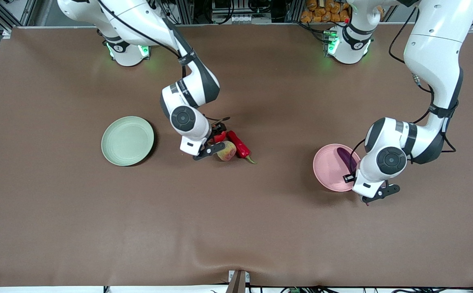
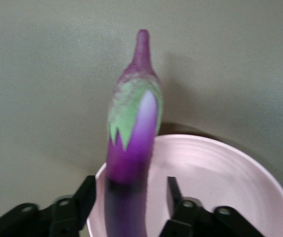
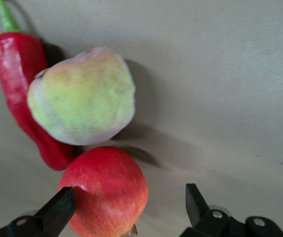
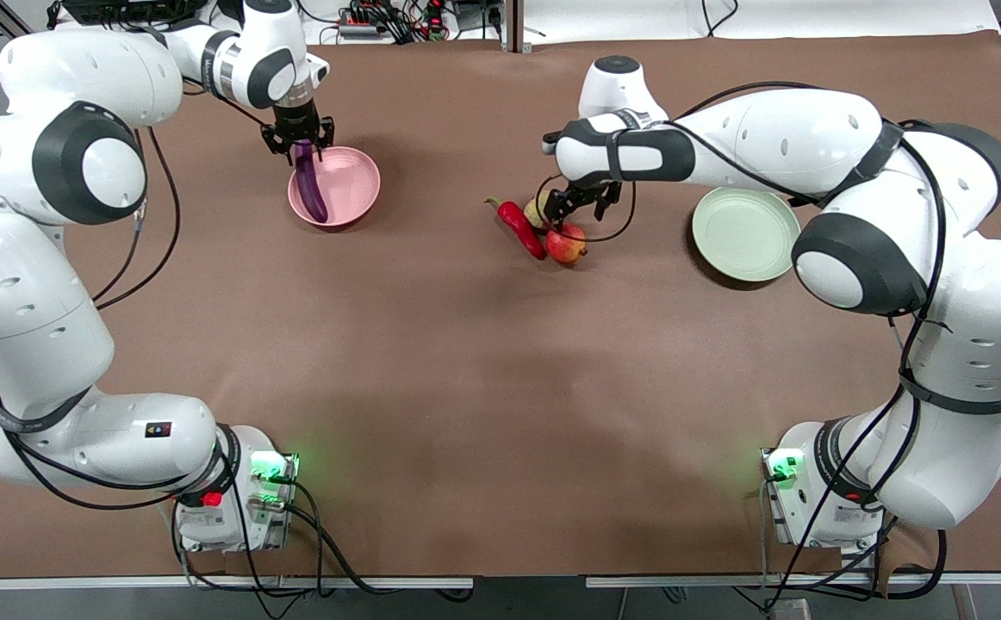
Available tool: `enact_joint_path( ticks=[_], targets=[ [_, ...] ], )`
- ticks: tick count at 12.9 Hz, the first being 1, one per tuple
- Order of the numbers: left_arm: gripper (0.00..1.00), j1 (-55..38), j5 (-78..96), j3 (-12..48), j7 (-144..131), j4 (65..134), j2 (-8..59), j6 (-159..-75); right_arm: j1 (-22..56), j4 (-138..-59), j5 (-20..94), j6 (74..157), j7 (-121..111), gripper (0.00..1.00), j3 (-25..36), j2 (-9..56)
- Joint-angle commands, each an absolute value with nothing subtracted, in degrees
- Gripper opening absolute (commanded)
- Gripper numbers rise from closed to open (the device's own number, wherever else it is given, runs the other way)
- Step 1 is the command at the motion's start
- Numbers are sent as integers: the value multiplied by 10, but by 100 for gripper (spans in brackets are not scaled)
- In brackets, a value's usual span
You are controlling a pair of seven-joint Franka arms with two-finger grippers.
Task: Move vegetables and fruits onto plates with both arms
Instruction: 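Grasp the red apple with the right gripper while the left gripper reaches the chili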
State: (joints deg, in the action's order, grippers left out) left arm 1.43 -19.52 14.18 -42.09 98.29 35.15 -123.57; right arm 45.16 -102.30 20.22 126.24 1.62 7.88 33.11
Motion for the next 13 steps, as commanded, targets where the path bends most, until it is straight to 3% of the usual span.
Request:
enact_joint_path(
  ticks=[1,9,13],
  targets=[
    [100,-13,-202,150,-478,976,343,-1220,462,-1031,214,1269,16,100,84,334],
    [100,-107,-191,226,-792,965,357,-1213,475,-1032,297,1268,15,100,85,353],
    [100,-163,-99,225,-864,957,388,-1311,479,-1032,308,1269,15,100,85,359]
  ],
)
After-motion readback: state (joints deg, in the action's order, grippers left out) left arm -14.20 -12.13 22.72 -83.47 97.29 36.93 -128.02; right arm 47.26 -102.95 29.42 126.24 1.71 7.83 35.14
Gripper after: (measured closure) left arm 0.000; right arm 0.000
